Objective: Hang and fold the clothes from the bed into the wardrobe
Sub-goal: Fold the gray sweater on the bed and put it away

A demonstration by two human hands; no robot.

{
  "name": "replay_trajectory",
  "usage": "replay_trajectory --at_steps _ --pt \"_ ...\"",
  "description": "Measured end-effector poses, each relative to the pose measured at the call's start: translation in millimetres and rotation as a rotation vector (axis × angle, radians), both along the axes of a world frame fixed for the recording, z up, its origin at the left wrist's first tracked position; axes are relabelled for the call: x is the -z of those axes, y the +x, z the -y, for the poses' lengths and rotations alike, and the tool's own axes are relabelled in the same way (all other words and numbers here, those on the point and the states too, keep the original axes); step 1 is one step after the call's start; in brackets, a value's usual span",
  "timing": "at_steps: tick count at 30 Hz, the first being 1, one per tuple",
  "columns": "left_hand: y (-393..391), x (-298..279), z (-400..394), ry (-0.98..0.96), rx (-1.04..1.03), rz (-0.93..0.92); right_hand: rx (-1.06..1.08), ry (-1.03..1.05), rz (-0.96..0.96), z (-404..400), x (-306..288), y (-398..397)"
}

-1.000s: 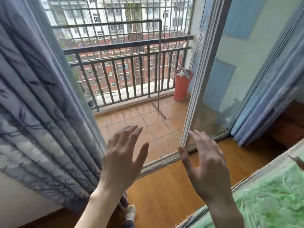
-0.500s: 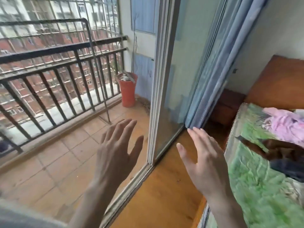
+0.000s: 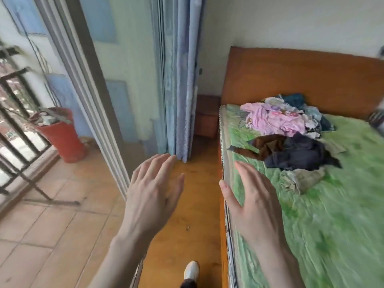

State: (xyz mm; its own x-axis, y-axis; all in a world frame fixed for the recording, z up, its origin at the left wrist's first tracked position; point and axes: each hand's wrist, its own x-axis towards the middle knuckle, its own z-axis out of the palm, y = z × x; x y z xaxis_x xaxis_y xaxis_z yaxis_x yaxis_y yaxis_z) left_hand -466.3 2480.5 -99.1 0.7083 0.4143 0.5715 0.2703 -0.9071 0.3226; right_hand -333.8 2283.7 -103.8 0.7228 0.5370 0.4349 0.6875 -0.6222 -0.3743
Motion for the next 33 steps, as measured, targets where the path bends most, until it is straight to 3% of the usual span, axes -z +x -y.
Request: replay_trajectory --at_steps 13,25,33 --pt "247.3 -11.1 -62.7 0.058 0.309 -0.055 0.287 0.138 -0.024 -53.9 14.9 196.6" --pt "435.0 24.2 -94.4 -0.025 0.562 -0.108 0.530 0.037 -0.061 -58.9 39.1 324.8" --pt "579.6 49.7 -143.9 -0.024 0.730 -0.120 0.710 -0.012 -0.078 -103.1 53.4 429.8"
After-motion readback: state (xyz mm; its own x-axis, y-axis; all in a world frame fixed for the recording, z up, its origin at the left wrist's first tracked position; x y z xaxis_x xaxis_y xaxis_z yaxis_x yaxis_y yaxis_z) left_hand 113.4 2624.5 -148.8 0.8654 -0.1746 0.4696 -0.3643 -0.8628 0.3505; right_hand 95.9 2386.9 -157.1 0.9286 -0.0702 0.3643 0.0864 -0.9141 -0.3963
